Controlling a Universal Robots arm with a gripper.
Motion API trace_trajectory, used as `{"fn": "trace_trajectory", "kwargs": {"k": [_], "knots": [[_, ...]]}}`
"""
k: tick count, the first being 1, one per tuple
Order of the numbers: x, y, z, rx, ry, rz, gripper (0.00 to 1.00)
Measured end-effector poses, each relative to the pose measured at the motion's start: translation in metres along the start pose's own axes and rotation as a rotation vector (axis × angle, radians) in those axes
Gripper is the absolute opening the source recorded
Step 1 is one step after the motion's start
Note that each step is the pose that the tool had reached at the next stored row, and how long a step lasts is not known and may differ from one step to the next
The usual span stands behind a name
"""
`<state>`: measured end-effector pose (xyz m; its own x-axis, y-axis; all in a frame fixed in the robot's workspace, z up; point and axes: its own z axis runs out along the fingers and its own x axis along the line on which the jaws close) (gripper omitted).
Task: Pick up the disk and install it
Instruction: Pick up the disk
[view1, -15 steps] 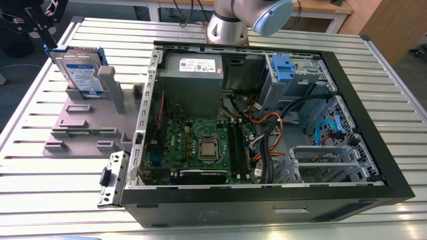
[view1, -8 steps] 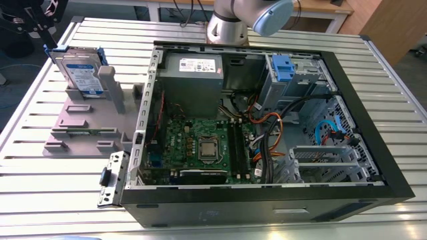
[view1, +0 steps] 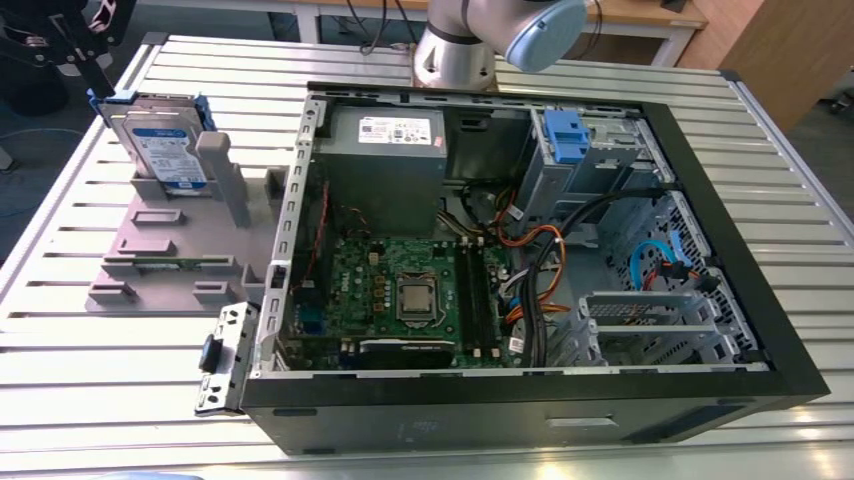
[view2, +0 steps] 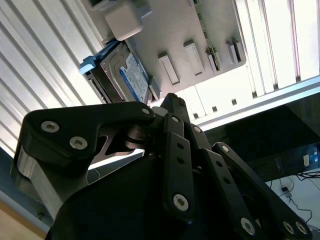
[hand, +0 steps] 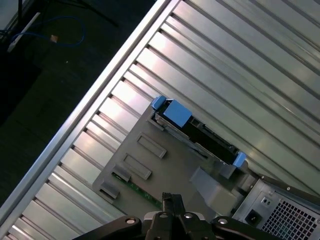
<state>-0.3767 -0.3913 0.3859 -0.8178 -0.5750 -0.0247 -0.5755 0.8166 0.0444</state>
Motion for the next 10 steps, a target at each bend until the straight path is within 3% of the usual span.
{"fn": "trace_trajectory", "kwargs": {"k": [10], "knots": [[0.0, 0.0, 0.0, -0.0003, 0.0005, -0.01, 0.11]]}}
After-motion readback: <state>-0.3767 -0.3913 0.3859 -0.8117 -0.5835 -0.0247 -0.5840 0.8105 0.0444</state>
